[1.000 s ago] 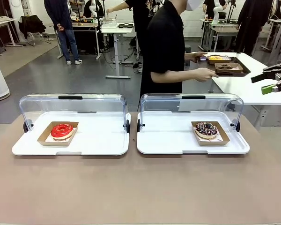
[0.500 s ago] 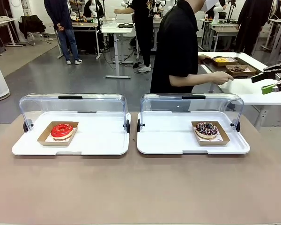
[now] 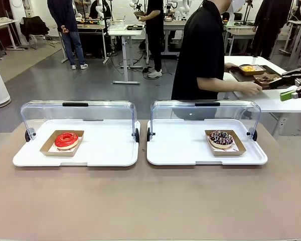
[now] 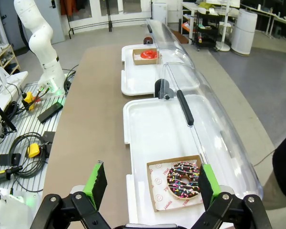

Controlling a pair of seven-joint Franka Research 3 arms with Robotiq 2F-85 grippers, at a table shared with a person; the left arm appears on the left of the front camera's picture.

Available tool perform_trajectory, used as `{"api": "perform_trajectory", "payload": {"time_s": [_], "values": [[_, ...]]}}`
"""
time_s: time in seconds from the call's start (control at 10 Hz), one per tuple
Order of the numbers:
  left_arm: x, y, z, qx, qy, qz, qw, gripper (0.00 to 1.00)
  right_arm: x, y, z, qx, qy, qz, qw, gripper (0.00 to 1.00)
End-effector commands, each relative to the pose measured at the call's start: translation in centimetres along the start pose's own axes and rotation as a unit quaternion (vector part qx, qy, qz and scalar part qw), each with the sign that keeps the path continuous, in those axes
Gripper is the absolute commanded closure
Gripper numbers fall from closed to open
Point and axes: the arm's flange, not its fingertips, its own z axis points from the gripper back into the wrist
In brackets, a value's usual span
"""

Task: Provide the desired donut to the person.
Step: Place the picked Paper togo box onto the Handle tray extended by the person.

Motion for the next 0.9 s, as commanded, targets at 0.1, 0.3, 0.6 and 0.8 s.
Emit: {"api": "perform_trajectory", "payload": {"time_s": [0.1, 0.3, 0.6, 0.8], "values": [[-0.1, -0.18, 0.04, 0.0, -0.002, -0.006, 1.0, 0.08, 0.06, 0.08, -0.13, 0.002, -0.003, 0.0, 1.0, 0.0], [-0.1, -0.18, 0.04, 0.0, -0.002, -0.006, 1.0, 0.08, 0.06, 0.08, -0.13, 0.002, -0.003, 0.0, 1.0, 0.0], [-0.1, -0.18, 0.04, 0.0, -0.002, -0.006, 1.0, 0.08, 0.06, 0.08, -0.13, 0.002, -0.003, 0.0, 1.0, 0.0], [-0.1, -0.18, 0.04, 0.0, -0.002, -0.006, 1.0, 0.08, 0.06, 0.08, -0.13, 0.002, -0.003, 0.0, 1.0, 0.0]]}}
